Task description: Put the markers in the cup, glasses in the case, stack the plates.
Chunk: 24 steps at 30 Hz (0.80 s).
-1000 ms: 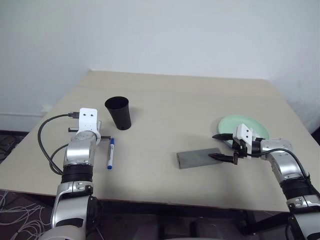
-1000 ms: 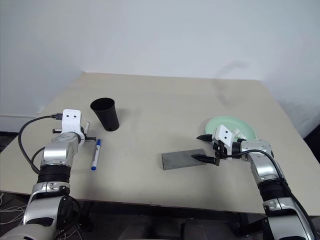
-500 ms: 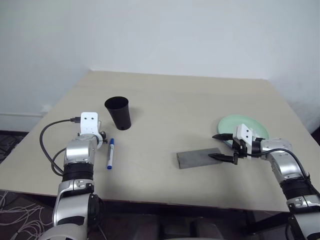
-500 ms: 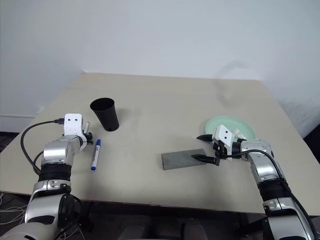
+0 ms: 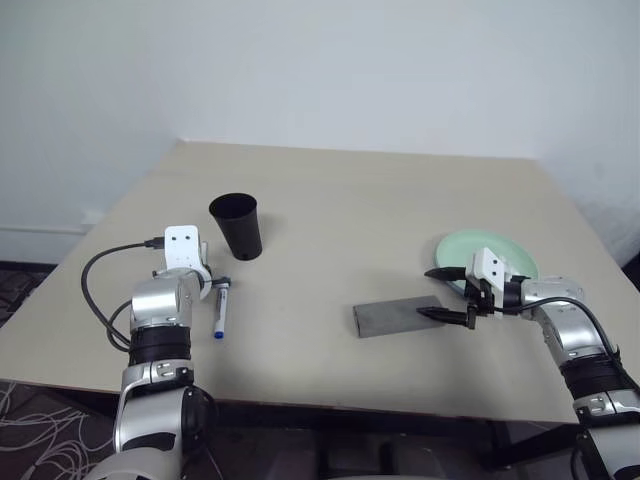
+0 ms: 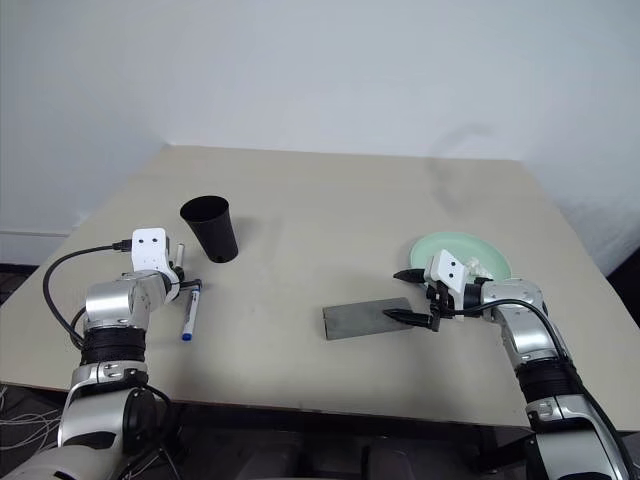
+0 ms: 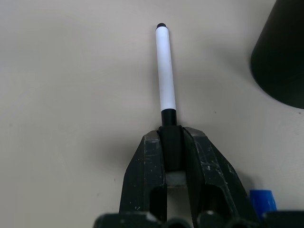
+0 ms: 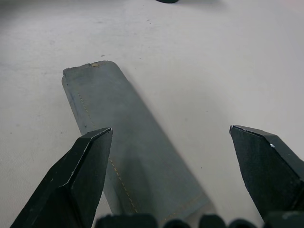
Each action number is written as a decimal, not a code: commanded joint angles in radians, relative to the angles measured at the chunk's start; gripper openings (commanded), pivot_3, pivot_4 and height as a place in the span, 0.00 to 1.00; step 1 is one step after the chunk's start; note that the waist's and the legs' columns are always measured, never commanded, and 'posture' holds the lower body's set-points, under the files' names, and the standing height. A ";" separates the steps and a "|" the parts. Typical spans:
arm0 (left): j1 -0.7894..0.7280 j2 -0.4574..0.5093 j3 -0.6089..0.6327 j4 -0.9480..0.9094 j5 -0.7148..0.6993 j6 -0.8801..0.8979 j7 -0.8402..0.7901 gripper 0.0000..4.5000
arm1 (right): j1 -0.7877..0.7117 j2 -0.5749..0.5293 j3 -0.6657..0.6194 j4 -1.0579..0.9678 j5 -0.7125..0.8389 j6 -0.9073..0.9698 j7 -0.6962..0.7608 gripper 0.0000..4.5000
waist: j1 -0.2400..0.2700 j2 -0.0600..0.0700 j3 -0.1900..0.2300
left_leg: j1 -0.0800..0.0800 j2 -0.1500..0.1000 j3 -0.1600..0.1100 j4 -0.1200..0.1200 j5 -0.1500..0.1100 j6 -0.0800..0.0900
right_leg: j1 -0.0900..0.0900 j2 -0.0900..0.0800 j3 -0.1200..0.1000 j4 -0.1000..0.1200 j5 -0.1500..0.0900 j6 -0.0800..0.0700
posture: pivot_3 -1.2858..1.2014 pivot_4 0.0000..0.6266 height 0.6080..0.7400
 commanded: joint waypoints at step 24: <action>-0.093 -0.012 -0.107 -0.030 0.097 -0.801 0.005 0.03 | -0.034 -0.003 -0.019 0.006 0.001 -0.017 -0.002 0.95 | 0.005 0.000 0.000 | -0.004 0.001 -0.001 -0.003 0.000 0.000 | 0.001 -0.005 -0.012 -0.013 0.004 -0.005 | 0.52 0.00 1.00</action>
